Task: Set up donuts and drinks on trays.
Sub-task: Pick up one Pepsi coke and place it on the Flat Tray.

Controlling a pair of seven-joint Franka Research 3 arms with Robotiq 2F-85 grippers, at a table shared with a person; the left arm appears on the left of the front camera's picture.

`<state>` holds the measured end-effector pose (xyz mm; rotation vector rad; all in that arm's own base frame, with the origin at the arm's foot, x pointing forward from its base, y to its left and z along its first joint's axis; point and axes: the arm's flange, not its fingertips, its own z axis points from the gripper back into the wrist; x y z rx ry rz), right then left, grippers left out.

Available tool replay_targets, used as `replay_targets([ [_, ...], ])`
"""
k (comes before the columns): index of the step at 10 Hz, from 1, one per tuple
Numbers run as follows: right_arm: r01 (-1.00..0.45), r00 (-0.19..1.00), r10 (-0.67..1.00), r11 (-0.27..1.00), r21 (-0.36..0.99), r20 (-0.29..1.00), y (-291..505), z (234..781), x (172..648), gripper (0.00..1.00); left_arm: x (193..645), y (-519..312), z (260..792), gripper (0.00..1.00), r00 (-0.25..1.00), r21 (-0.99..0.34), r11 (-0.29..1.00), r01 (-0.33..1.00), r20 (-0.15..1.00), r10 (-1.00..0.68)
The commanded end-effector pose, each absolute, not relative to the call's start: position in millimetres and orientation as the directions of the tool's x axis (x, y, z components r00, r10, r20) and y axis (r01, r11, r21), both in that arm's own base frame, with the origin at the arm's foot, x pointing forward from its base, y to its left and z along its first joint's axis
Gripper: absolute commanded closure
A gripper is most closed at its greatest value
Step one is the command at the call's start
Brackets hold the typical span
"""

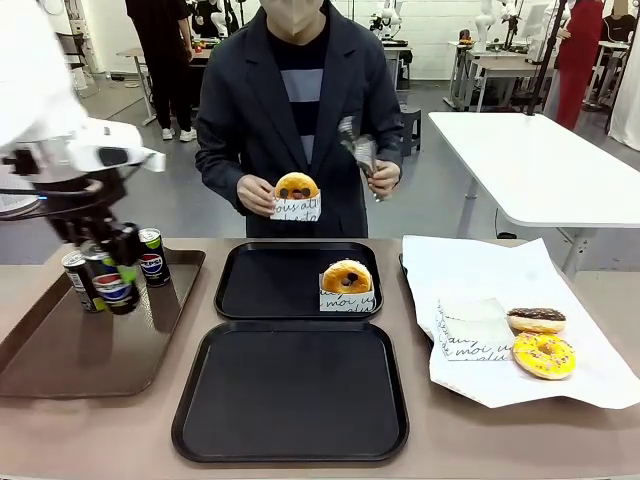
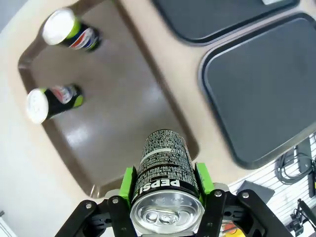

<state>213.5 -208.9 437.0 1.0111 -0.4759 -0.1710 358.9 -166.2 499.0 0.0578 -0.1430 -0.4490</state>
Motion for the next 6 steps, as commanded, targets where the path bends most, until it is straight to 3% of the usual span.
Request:
replay_targets([
  [1,-0.091,0.882,-0.352,0.523,0.847,0.312,-209,437,213,0.0,385,-196,493,0.41,0.898,0.073,0.903,0.424,0.1,-0.429],
  [3,-0.091,0.882,-0.352,0.523,0.847,0.312,-209,437,213,0.0,382,-192,483,0.41,0.898,0.075,0.898,0.433,0.056,-0.437],
  [4,-0.091,0.882,-0.352,0.523,0.847,0.312,-209,437,213,0.0,378,-169,487,0.41,0.891,0.024,0.891,0.454,-0.022,-0.453],
  [6,-0.091,0.882,-0.352,0.523,0.847,0.312,-209,437,213,0.0,322,-108,487,0.41,0.836,-0.129,0.852,0.508,-0.163,-0.524],
])
